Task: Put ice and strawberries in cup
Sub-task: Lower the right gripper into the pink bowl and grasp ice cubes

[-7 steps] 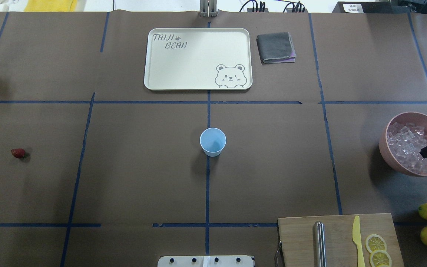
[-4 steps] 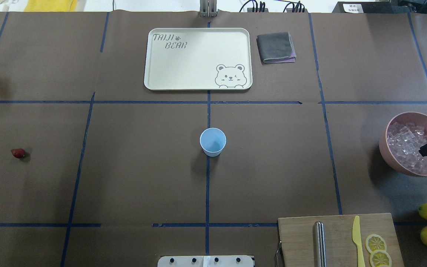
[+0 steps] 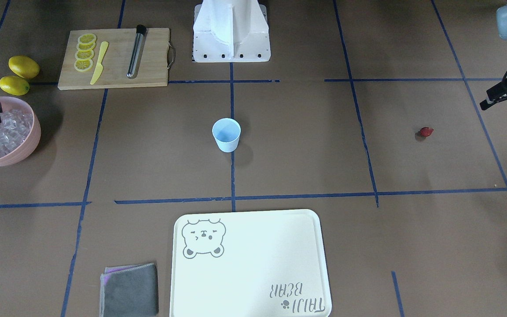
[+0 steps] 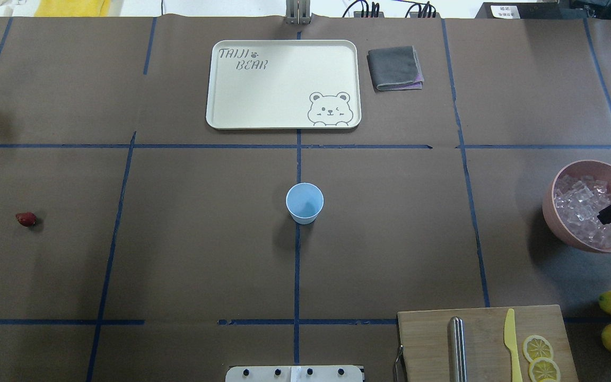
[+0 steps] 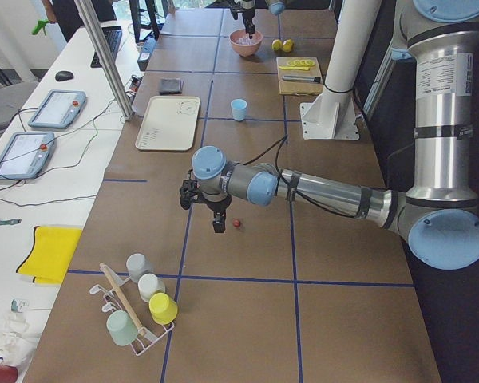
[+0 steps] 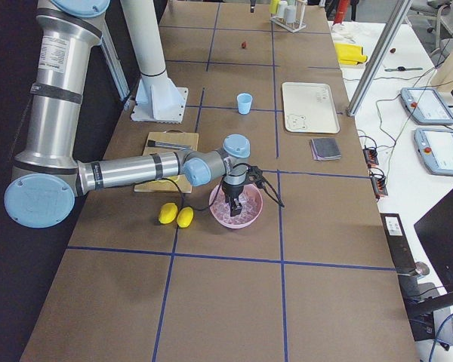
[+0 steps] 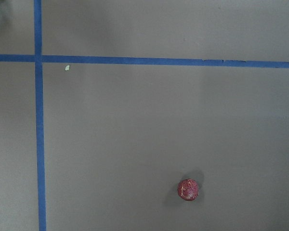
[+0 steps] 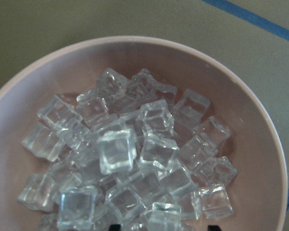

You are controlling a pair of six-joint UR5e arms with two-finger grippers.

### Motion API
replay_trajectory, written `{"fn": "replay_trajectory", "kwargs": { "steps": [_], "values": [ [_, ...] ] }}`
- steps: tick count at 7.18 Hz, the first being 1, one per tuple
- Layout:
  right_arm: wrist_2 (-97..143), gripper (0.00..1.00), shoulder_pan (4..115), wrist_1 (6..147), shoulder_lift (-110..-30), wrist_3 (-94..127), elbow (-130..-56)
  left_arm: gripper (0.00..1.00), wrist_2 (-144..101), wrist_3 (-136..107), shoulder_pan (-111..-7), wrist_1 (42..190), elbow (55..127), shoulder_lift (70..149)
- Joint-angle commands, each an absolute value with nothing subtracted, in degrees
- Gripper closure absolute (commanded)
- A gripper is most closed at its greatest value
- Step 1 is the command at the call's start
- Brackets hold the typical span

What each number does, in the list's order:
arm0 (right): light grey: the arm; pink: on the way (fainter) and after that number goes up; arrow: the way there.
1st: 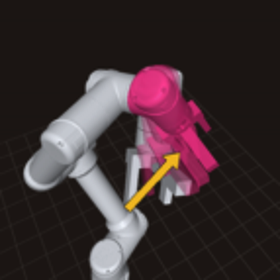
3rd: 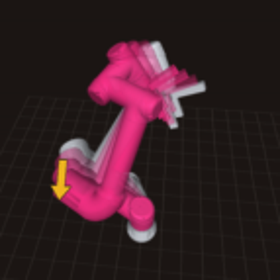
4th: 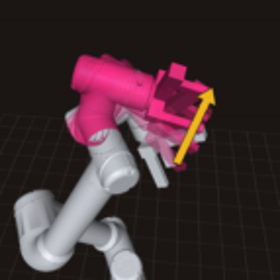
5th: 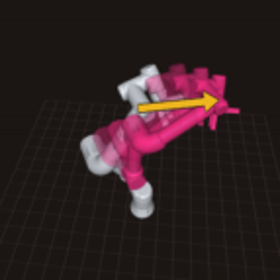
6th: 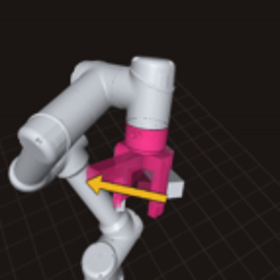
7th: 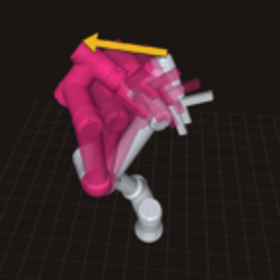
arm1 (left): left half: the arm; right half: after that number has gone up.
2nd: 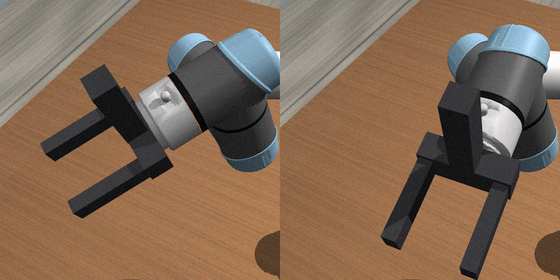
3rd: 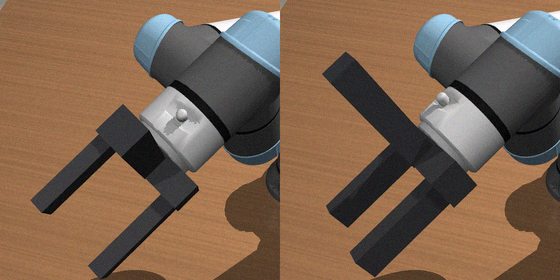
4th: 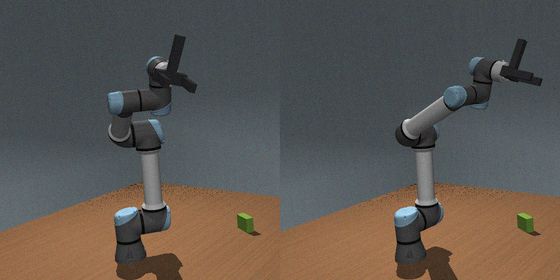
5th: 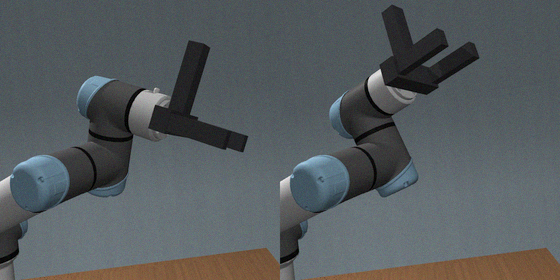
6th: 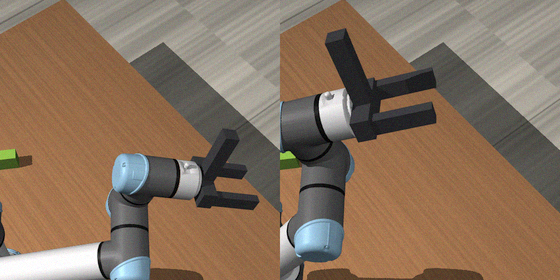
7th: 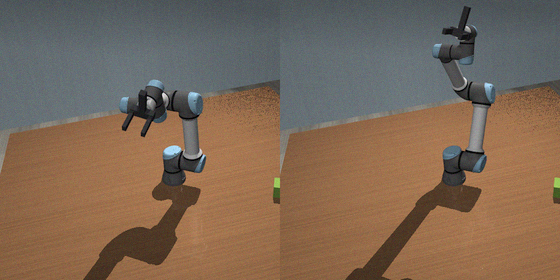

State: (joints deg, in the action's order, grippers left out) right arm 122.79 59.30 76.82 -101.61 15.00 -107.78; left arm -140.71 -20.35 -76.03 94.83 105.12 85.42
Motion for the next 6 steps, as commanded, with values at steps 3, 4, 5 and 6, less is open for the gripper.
{"fn": "replay_trajectory", "kwargs": {
  "steps": [3,4,5,6],
  "values": [
    [122.78,0.51,58.97,76.9,-100.11,15.03,-106.79,0.0,-140.71,-20.3,-76.03,94.83,105.12,85.43],
    [122.78,0.6,58.97,76.82,-100.11,14.94,-106.79,0.0,-140.71,-20.3,-76.03,94.92,105.12,85.43],
    [122.78,0.68,58.97,76.82,-100.11,14.85,-106.79,0.0,-140.71,-20.3,-76.03,94.83,105.12,85.43],
    [122.78,0.77,59.06,76.82,-100.11,14.85,-106.79,0.0,-140.71,-20.3,-76.03,94.92,105.12,85.34]
  ]
}}
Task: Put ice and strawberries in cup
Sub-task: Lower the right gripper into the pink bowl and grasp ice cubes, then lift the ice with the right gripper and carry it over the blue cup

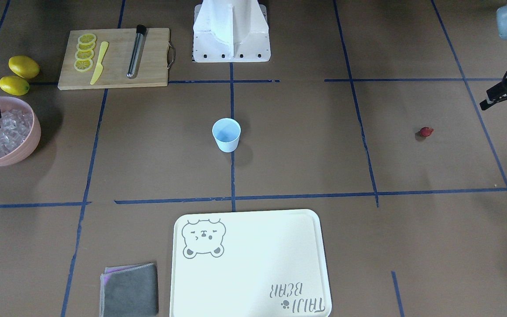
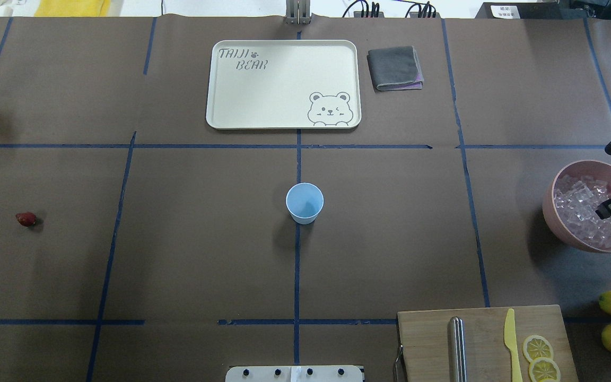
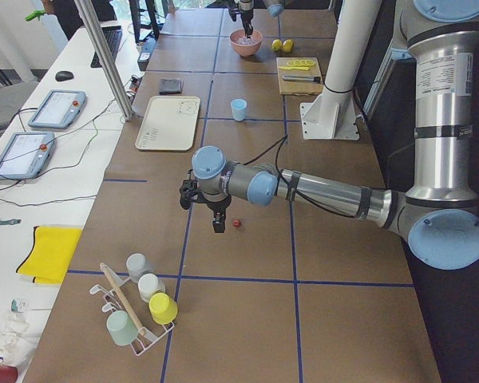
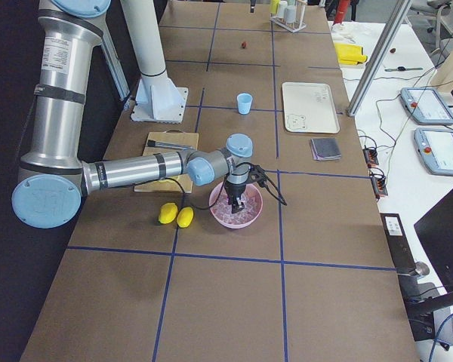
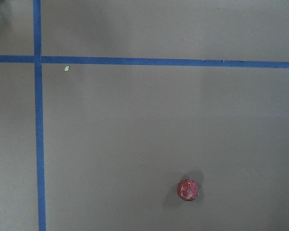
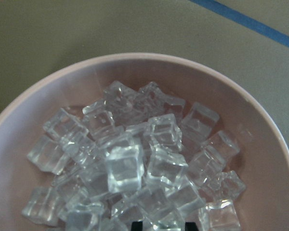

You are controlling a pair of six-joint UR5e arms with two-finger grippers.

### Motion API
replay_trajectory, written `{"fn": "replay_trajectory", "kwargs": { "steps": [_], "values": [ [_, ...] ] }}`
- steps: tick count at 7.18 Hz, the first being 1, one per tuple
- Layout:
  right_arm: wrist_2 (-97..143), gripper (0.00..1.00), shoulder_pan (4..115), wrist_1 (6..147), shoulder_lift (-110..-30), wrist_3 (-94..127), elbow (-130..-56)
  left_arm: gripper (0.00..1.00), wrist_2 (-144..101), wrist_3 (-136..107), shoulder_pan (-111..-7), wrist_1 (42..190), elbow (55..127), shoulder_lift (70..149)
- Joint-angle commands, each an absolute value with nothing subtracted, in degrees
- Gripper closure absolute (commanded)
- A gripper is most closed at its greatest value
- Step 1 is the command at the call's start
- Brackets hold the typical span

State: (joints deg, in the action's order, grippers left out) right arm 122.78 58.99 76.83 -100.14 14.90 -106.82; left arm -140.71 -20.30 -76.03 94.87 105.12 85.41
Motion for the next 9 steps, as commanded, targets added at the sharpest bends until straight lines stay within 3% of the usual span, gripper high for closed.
{"fn": "replay_trajectory", "kwargs": {
  "steps": [1,2,5,7,9],
  "values": [
    [122.87,0.86,59.24,76.82,-100.28,14.85,-107.31,0.0,-140.71,-20.3,-76.03,94.83,105.2,85.34],
    [123.05,0.97,59.85,76.82,-100.81,14.85,-108.18,0.0,-140.71,-20.3,-76.03,94.92,105.21,85.34],
    [124.71,1.0,65.3,79.18,-102.93,18.68,-120.1,0.0,-140.71,-20.39,-76.11,94.92,105.64,85.34],
    [126.99,1.0,62.52,79.98,-93.57,42.15,-121.55,0.0,-140.71,-20.39,-76.11,94.83,105.82,85.34],
    [125.52,1.0,51.4,80.42,-80.32,65.96,-120.42,0.0,-140.71,-20.3,-76.11,94.92,106.0,85.34]
  ]
}}
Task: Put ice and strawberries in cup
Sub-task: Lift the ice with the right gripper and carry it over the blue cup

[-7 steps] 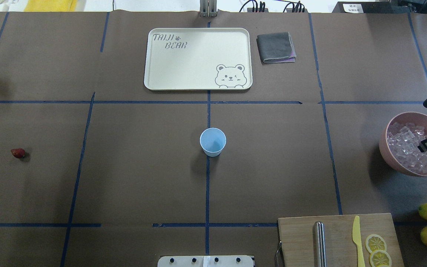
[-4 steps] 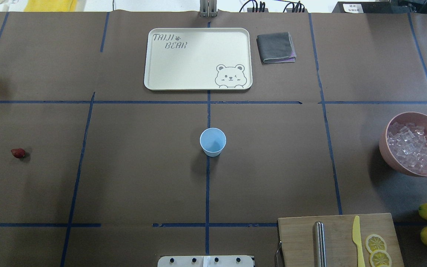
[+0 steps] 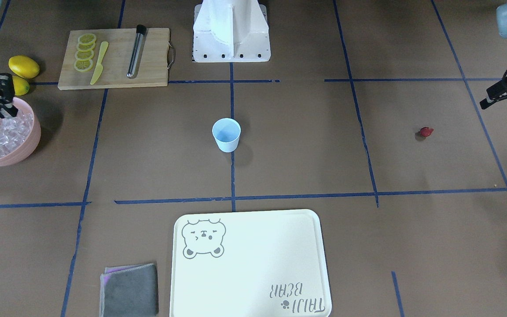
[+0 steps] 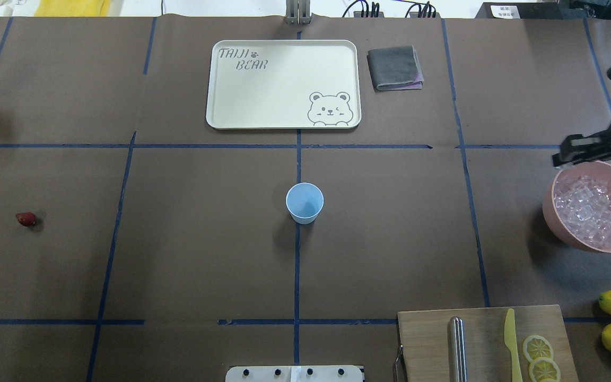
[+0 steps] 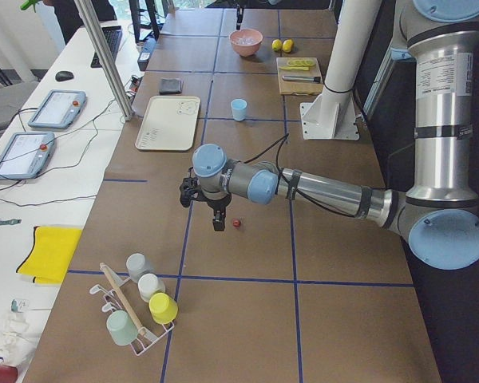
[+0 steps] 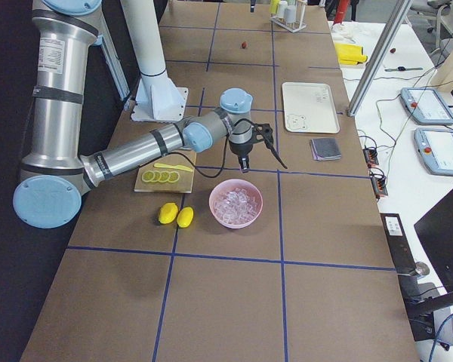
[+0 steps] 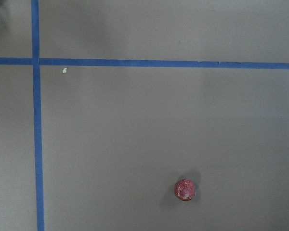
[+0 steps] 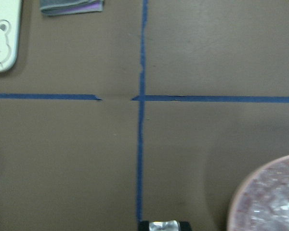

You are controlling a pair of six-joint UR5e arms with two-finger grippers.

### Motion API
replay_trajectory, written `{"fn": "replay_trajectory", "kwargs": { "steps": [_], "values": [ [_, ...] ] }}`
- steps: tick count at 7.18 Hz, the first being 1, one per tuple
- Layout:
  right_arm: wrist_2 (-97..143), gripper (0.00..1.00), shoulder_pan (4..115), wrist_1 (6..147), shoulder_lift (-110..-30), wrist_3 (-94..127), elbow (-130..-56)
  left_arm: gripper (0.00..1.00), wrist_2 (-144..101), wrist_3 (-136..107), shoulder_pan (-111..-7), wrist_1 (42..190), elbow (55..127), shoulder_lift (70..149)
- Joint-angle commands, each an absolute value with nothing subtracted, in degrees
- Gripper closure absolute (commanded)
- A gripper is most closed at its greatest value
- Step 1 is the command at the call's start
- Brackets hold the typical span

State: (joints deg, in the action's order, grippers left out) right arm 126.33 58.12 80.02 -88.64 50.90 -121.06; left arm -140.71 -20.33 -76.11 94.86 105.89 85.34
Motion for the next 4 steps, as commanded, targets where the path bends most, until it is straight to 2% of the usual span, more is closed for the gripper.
{"fn": "replay_trajectory", "kwargs": {
  "steps": [1,3,4],
  "values": [
    [121.68,1.0,45.59,82.33,-73.02,75.84,-118.84,0.0,-140.71,-20.3,-76.11,94.92,106.0,85.34],
    [109.39,0.99,34.41,88.31,-57.9,87.68,-110.79,0.0,-140.71,-20.13,-76.11,94.83,105.91,85.34],
    [107.86,0.99,32.45,87.81,-53.66,90.67,-105.61,0.0,-140.71,-20.13,-76.11,94.83,105.91,85.34]
  ]
}}
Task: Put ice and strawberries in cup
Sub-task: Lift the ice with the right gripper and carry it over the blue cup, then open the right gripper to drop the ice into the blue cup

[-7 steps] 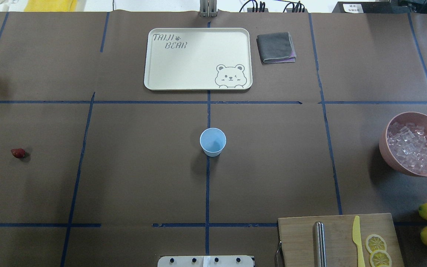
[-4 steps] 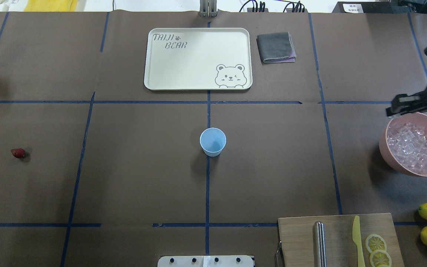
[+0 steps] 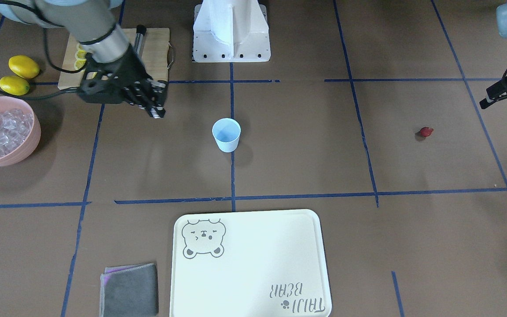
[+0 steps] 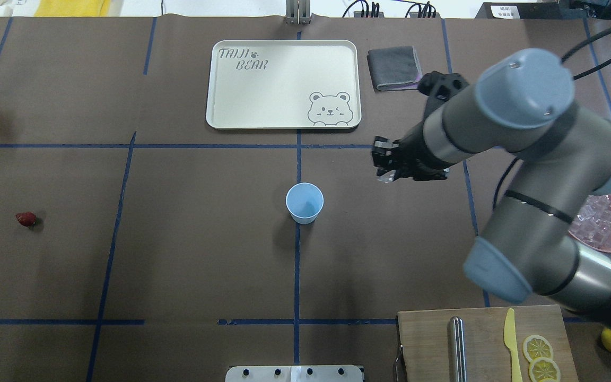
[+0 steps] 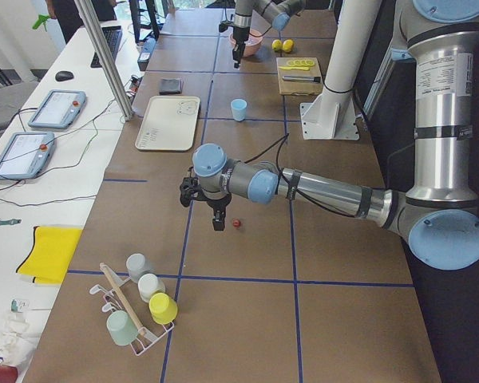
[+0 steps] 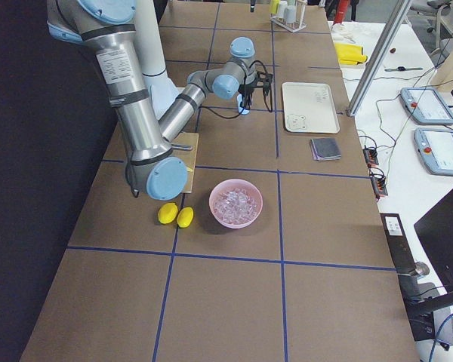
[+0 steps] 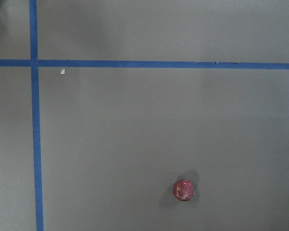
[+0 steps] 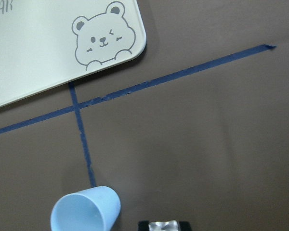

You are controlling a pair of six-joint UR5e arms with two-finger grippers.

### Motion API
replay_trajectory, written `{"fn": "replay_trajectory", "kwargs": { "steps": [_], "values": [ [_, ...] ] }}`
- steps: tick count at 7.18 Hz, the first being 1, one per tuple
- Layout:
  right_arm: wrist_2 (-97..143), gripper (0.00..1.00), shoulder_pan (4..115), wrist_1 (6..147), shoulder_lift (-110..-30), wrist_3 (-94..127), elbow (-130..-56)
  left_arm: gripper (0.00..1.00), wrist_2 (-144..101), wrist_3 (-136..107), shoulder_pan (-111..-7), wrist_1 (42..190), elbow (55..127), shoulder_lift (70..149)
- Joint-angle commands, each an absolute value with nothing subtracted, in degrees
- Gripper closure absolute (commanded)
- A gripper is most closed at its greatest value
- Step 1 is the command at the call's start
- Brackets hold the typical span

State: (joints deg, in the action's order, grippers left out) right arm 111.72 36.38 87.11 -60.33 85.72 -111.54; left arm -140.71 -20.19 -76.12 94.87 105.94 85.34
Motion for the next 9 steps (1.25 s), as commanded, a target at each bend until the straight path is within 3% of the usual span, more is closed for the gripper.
{"fn": "replay_trajectory", "kwargs": {
  "steps": [1,3,5,6,9],
  "values": [
    [107.15,0.98,31.13,87.72,-51.44,90.88,-102.95,0.0,-140.71,-20.21,-76.11,94.92,105.91,85.34],
    [103.28,0.94,29.19,87.45,-48.34,90.79,-98.71,0.0,-140.71,-20.21,-76.11,94.83,105.91,85.34],
    [103.18,0.36,28.74,79.76,-48.34,91.23,-94.24,0.0,-140.71,-20.21,-76.11,94.92,105.91,85.34],
    [103.18,0.24,28.48,79.46,-48.69,91.06,-94.13,0.0,-140.71,-20.21,-76.11,94.83,105.91,85.34],
    [103.88,0.25,29.96,80.06,-50.43,90.35,-97.53,0.0,-140.71,-20.13,-76.11,94.92,105.82,85.34]
  ]
}}
